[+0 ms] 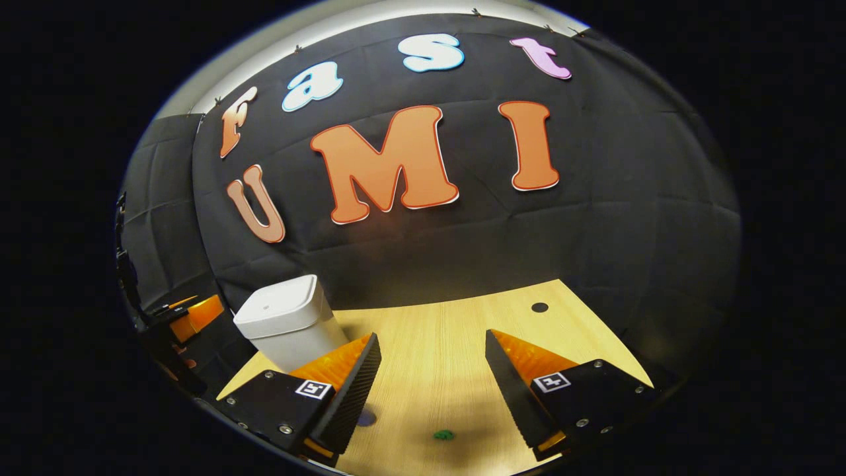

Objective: Press the lid of the desktop garbage bin to open it, pick up the crumpled paper on the desktop and throw it into the bin, then pick up the pop can on the desktop and drop it into the bin, and finally close the garbage bin lid.

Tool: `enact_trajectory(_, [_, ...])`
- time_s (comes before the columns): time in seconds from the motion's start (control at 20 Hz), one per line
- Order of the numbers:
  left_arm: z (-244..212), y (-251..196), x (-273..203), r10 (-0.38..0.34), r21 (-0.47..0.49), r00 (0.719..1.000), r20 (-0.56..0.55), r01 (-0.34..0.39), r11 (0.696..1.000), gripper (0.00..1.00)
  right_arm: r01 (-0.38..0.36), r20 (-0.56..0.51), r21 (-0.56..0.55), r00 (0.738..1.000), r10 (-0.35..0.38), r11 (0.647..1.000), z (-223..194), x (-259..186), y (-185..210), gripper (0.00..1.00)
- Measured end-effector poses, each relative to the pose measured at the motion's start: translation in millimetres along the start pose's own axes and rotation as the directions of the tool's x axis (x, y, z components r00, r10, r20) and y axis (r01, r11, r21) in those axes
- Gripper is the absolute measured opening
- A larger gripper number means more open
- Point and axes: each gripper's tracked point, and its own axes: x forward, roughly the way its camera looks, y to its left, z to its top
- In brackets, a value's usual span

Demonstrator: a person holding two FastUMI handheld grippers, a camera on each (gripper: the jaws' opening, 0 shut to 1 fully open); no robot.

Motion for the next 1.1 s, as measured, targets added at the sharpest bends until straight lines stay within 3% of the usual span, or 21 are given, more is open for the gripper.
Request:
enact_trajectory(0.25, [8.9,19.1,1.8,-0.049,-0.024,0.998,0.028,0.049,0.998,0.95,0.043,0.032,-0.011,0.999,-0.042,0.999,1.2,-14.2,21.6,0.95])
enact_trajectory(0.5, [9.5,39.0,-1.5,-0.065,-0.017,0.997,0.048,0.066,0.998,0.94,0.036,0.055,-0.005,0.998,-0.036,0.999,-0.7,-17.0,47.5,0.95])
enact_trajectory(0.7, [3.9,27.0,-1.0,-0.152,0.030,0.988,0.023,0.151,0.988,0.72,0.022,0.072,-0.016,0.997,-0.021,1.000,5.8,-18.9,52.6,0.95])
enact_trajectory(0.85, [-7.4,10.6,-0.3,-0.214,0.013,0.977,-0.022,0.215,0.977,0.33,0.027,0.068,0.000,0.997,-0.027,1.000,10.2,-20.1,43.3,0.94])
enact_trajectory(0.9, [-8.1,13.5,2.0,-0.190,0.008,0.981,-0.027,0.191,0.982,0.28,0.029,0.063,0.002,0.998,-0.029,1.000,10.5,-20.0,38.9,0.95])
enact_trajectory(1.0, [-14.1,21.7,6.1,-0.130,0.009,0.991,-0.043,0.131,0.991,0.00,0.033,0.049,-0.002,0.998,-0.033,0.999,10.6,-19.5,32.5,0.95])
enact_trajectory(1.1, [-12.5,17.9,8.4,-0.130,0.001,0.990,-0.049,0.131,0.991,0.00,0.033,0.044,-0.013,0.998,-0.033,0.999,11.1,-19.7,25.5,0.95])
